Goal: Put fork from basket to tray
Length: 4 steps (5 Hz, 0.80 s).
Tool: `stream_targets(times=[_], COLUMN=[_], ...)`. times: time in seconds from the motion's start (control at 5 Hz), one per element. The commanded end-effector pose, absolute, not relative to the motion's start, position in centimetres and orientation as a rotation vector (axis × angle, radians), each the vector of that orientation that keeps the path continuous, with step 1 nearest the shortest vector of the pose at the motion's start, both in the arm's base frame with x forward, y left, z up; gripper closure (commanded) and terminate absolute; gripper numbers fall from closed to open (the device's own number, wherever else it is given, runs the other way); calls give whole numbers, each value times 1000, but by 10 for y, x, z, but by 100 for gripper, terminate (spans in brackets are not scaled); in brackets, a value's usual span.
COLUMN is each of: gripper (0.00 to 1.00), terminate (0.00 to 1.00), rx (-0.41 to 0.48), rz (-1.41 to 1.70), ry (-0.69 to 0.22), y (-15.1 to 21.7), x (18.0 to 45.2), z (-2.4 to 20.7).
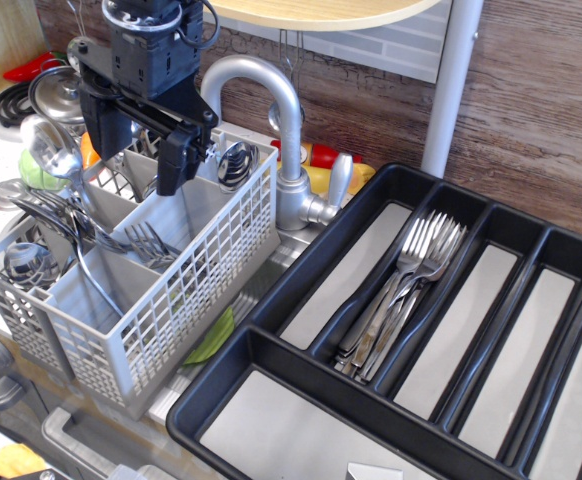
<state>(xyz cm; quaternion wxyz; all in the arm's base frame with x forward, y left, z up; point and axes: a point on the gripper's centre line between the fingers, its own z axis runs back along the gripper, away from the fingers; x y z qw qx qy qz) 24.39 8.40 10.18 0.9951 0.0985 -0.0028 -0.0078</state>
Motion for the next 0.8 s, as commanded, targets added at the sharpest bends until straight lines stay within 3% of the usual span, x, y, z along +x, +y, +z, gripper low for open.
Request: stream_targets(times=[0.0,0.6], gripper=[0,0], terminate=[0,0], rx=[197,205], rz=[-16,-32], ry=[-6,-90], y=[84,87], x=[244,243], z=[102,74])
